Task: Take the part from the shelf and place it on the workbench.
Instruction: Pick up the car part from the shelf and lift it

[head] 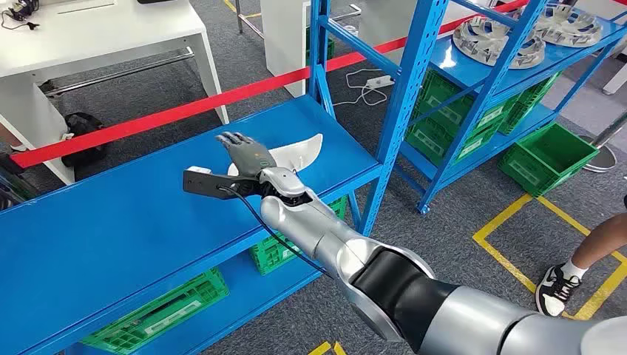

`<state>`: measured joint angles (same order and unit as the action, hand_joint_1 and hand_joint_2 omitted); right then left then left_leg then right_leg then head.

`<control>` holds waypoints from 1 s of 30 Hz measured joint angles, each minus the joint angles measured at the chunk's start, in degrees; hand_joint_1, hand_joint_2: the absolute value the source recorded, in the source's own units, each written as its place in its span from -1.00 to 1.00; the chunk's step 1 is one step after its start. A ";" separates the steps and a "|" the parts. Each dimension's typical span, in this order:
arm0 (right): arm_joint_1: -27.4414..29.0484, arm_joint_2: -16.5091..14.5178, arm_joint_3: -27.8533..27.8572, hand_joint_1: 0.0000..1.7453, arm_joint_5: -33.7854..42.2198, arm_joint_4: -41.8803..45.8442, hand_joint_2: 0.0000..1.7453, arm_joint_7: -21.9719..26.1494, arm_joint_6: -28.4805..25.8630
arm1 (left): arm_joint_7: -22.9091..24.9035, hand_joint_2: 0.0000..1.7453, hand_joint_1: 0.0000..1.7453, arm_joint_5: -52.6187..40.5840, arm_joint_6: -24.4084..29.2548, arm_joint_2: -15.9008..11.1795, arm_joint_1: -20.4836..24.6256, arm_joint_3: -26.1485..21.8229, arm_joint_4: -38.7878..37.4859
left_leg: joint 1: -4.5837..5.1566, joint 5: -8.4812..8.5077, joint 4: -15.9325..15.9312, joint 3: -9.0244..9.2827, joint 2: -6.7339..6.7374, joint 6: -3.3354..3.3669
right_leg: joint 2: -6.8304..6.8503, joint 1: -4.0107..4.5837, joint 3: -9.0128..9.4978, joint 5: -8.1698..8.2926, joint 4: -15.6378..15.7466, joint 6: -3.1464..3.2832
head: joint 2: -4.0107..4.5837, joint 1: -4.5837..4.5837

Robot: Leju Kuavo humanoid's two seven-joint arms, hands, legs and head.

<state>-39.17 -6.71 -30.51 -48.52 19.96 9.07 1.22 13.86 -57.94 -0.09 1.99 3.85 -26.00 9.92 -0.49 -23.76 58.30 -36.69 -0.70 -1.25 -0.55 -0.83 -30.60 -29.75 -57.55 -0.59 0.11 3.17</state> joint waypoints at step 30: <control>4.22 1.55 -3.30 -1.00 -1.02 -2.69 1.00 -7.71 3.21 | -0.31 -1.00 -1.00 0.17 0.98 0.00 -0.51 -2.53 0.00 | 0.00 -0.02 -0.02 -0.01 0.01 0.00 | 0.00 -0.01 -0.01 -0.06 0.01 -0.05 | 0.00 0.00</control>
<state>-34.95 -5.16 -33.81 -49.54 17.27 1.36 4.43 13.55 -57.77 0.90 1.99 3.35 -28.53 9.92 -0.49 -23.78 58.28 -36.70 -0.69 -1.25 -0.55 -0.85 -30.61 -29.81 -57.55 -0.64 0.11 3.17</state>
